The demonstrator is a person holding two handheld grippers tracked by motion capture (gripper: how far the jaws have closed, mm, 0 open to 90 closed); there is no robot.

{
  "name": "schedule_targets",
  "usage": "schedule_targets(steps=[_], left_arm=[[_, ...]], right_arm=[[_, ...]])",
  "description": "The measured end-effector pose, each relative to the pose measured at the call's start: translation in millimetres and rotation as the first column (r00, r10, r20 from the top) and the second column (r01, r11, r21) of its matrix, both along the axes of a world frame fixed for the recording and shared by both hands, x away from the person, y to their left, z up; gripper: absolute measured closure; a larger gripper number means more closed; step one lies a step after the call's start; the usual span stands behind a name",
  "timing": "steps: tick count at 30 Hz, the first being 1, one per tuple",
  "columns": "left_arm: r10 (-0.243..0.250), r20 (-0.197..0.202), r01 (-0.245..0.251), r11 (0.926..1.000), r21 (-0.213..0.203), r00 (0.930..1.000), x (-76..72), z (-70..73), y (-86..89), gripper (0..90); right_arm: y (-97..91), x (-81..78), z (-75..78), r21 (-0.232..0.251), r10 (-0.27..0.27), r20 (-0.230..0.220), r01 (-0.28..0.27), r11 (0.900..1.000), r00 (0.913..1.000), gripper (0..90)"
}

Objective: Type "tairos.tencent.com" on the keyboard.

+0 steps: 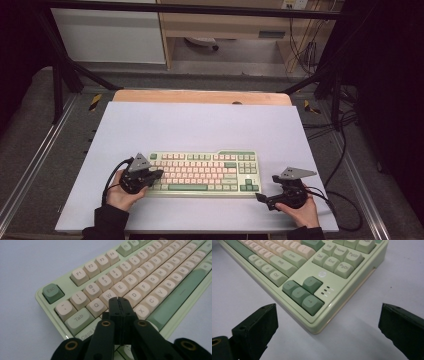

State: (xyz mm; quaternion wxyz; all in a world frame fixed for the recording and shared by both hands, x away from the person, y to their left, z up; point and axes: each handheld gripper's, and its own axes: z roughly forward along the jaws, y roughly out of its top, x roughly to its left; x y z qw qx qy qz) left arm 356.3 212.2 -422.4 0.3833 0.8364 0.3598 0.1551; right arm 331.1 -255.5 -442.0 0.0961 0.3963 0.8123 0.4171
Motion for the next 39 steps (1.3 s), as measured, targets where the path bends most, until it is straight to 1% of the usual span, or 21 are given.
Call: schedule_targets(steps=[3, 6, 7, 9, 10, 11, 12, 13, 14, 16, 18, 19, 20, 22, 24, 25, 26, 27, 29, 34, 39], left_arm=[[-0.001, -0.002, 0.001, 1.0000, -0.008, 1.0000, -1.3, 0.4, 1.1, 89.8], [-0.003, -0.003, 0.003, 0.9999, -0.015, 1.0000, -2.4, 1.3, 1.8, 89.8], [-0.003, -0.003, 0.003, 0.9999, -0.015, 1.0000, -2.4, 1.3, 1.8, 89.8], [-0.002, -0.003, 0.002, 0.9998, -0.018, 1.0000, -2.6, 1.8, 2.1, 89.8], [-0.002, -0.002, 0.002, 0.9999, -0.017, 1.0000, -2.6, 1.9, 2.2, 89.7], [-0.002, -0.002, 0.002, 0.9998, -0.018, 1.0000, -2.6, 1.9, 2.2, 89.7], [-0.003, -0.001, 0.002, 0.9999, -0.015, 1.0000, -2.8, 1.8, 1.7, 89.7], [-0.003, -0.001, 0.002, 0.9999, -0.015, 1.0000, -2.8, 1.8, 1.7, 89.8], [-0.005, -0.002, 0.005, 0.9999, -0.016, 1.0000, -2.8, 1.7, 1.5, 89.8], [-0.006, 0.000, 0.006, 0.9999, -0.015, 1.0000, -3.0, 2.2, 1.3, 89.8], [-0.004, 0.003, 0.004, 0.9998, -0.019, 1.0000, -3.4, 3.2, 2.0, 89.8], [-0.004, 0.003, 0.004, 0.9998, -0.019, 1.0000, -3.4, 3.2, 2.0, 89.8], [-0.003, 0.004, 0.003, 0.9998, -0.021, 1.0000, -3.4, 3.5, 2.4, 89.8], [-0.002, 0.005, 0.002, 0.9998, -0.022, 1.0000, -3.4, 3.8, 2.8, 89.8], [-0.002, 0.005, 0.002, 0.9998, -0.022, 1.0000, -3.4, 3.9, 2.9, 89.8], [-0.002, 0.005, 0.002, 0.9997, -0.022, 1.0000, -3.5, 3.9, 2.9, 89.8], [-0.002, 0.005, 0.002, 0.9997, -0.023, 1.0000, -3.5, 3.9, 2.9, 89.8], [-0.002, 0.005, 0.002, 0.9997, -0.023, 1.0000, -3.7, 4.0, 2.8, 89.8], [-0.002, 0.006, 0.002, 0.9997, -0.024, 1.0000, -3.8, 4.2, 2.7, 89.8], [0.000, 0.010, 0.001, 0.9996, -0.027, 1.0000, -4.0, 4.9, 3.4, 89.8], [-0.001, 0.010, 0.001, 0.9996, -0.028, 1.0000, -4.0, 4.7, 3.4, 89.8]], right_arm=[[1.9, -0.3, 1.7, 0.009, 0.006, 0.004, -0.006, 0.9999, 1.0000, 6.1], [5.1, -1.0, 5.4, 0.014, 0.019, 0.019, -0.019, 0.9997, 0.9996, 11.3], [5.1, -1.0, 5.4, 0.014, 0.019, 0.019, -0.019, 0.9997, 0.9996, 11.3], [8.4, -1.5, 7.7, 0.012, 0.029, 0.020, -0.029, 0.9995, 0.9994, 14.7], [12.3, -1.4, 9.7, 0.016, 0.042, 0.023, -0.042, 0.9990, 0.9989, 18.3], [12.3, -1.4, 9.7, 0.016, 0.042, 0.023, -0.042, 0.9990, 0.9989, 18.3], [16.6, -1.3, 11.8, 0.016, 0.056, 0.028, -0.057, 0.9983, 0.9980, 22.0], [16.6, -1.3, 11.8, 0.016, 0.056, 0.028, -0.057, 0.9983, 0.9980, 22.0], [21.9, -1.2, 13.8, 0.009, 0.071, 0.031, -0.071, 0.9974, 0.9970, 27.3], [24.6, -1.0, 14.8, 0.011, 0.079, 0.034, -0.079, 0.9968, 0.9963, 29.6], [33.1, 0.6, 18.0, 0.014, 0.095, 0.040, -0.095, 0.9954, 0.9947, 37.3], [33.1, 0.6, 18.0, 0.014, 0.095, 0.040, -0.095, 0.9954, 0.9947, 37.3], [40.0, 2.3, 20.4, 0.017, 0.108, 0.037, -0.109, 0.9939, 0.9935, 41.3], [47.6, 3.8, 22.8, 0.018, 0.119, 0.044, -0.120, 0.9927, 0.9920, 45.6], [55.3, 4.7, 24.8, 0.018, 0.131, 0.044, -0.132, 0.9911, 0.9904, 49.2], [55.3, 4.7, 24.8, 0.018, 0.131, 0.044, -0.132, 0.9911, 0.9904, 49.2], [62.2, 5.5, 26.6, 0.013, 0.141, 0.048, -0.142, 0.9898, 0.9888, 52.5], [62.2, 5.5, 26.6, 0.013, 0.141, 0.048, -0.142, 0.9898, 0.9888, 52.5], [71.2, 6.6, 29.0, 0.007, 0.146, 0.047, -0.146, 0.9892, 0.9882, 57.4], [81.3, 10.1, 30.6, 0.000, 0.156, 0.049, -0.156, 0.9878, 0.9866, 62.7], [97.5, 16.4, 31.9, 0.003, 0.166, 0.051, -0.167, 0.9860, 0.9848, 69.0]])
